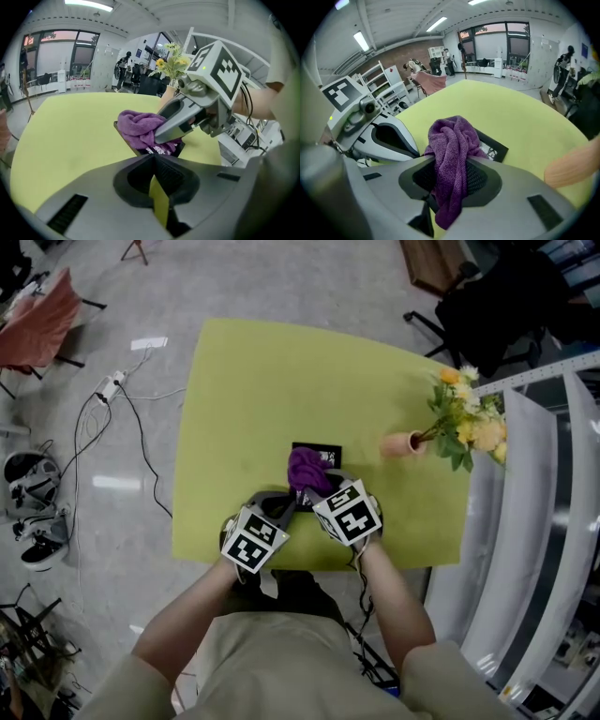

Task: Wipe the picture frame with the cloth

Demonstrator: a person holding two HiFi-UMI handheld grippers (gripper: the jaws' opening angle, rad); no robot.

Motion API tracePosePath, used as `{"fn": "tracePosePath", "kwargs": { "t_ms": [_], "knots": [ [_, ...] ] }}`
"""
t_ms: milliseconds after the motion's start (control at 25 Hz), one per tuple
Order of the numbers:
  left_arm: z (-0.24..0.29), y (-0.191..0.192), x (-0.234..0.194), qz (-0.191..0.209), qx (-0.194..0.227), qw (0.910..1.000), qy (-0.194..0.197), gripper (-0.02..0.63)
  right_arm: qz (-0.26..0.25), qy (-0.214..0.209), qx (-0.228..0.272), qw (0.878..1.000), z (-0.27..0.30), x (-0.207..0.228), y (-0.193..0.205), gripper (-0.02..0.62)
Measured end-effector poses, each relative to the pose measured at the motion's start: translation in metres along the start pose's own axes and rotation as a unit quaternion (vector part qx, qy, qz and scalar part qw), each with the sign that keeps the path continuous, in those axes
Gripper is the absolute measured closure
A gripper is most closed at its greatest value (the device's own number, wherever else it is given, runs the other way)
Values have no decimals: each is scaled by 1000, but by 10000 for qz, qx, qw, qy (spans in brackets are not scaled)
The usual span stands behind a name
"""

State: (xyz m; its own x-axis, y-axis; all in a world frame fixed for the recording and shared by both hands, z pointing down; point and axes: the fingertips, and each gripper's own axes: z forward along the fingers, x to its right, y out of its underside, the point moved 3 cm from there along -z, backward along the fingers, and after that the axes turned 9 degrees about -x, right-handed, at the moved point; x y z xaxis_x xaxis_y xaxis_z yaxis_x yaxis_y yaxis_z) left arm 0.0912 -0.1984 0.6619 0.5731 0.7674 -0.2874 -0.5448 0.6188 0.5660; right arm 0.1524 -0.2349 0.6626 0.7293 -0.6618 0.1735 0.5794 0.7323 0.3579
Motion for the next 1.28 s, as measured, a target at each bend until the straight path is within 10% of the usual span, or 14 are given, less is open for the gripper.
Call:
{"fn": "tracePosePath", "kwargs": {
  "t_ms": [320, 800, 1280],
  "knots": [
    [1, -1, 1, 19, 54, 9999, -121, 598, 448, 653, -5, 9969, -31, 28, 25, 466],
    [-16, 13, 10, -205, 117, 9997, 115, 598, 446, -343, 487, 9972, -28, -48, 5, 466],
    [-5, 12, 10, -350, 77, 9994, -12, 598, 1316, 29, 321, 9908, -34, -14, 68, 466]
  ]
}}
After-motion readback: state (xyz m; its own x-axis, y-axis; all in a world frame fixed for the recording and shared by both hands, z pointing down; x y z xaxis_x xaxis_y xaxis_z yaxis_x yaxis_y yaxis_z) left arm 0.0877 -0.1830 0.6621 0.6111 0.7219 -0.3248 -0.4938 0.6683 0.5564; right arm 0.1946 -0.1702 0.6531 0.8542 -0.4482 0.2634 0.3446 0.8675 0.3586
